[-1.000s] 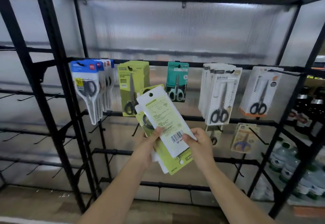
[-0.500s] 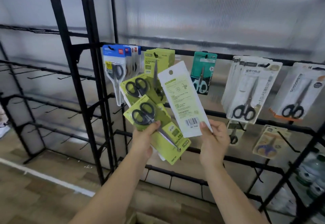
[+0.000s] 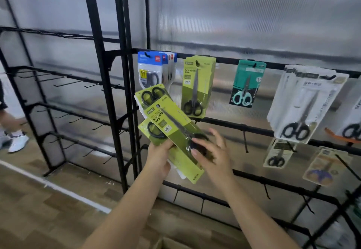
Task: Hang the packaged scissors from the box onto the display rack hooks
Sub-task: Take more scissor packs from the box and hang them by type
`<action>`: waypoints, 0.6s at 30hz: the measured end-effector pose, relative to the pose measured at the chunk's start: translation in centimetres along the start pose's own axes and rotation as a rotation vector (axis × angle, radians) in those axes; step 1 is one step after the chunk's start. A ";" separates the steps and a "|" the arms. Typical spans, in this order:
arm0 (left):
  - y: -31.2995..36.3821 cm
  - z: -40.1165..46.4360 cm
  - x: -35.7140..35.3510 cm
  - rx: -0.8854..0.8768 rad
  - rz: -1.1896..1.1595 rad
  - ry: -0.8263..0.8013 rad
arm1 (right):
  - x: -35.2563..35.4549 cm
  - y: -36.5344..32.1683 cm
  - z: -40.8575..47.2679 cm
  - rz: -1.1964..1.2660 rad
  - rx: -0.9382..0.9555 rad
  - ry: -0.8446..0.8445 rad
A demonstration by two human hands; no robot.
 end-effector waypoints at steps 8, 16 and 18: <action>2.8 2.6 2.3 0.000 0.119 -0.102 | -2.4 1.0 2.6 0.308 -0.339 0.021; 4.9 6.0 3.5 -0.006 0.122 -0.187 | -1.1 0.7 6.0 0.405 -0.281 0.302; 5.3 6.5 3.5 -0.004 0.117 -0.217 | -0.3 0.1 7.7 0.354 -0.229 0.404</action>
Point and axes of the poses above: each hand's wrist, its own z-axis towards the middle knuckle, its own x-axis out of the back of the hand, y = z × x, the point moved 2 cm from there along z, towards the middle knuckle, and after that the axes turned 8 degrees about x, right-handed, at the moved point
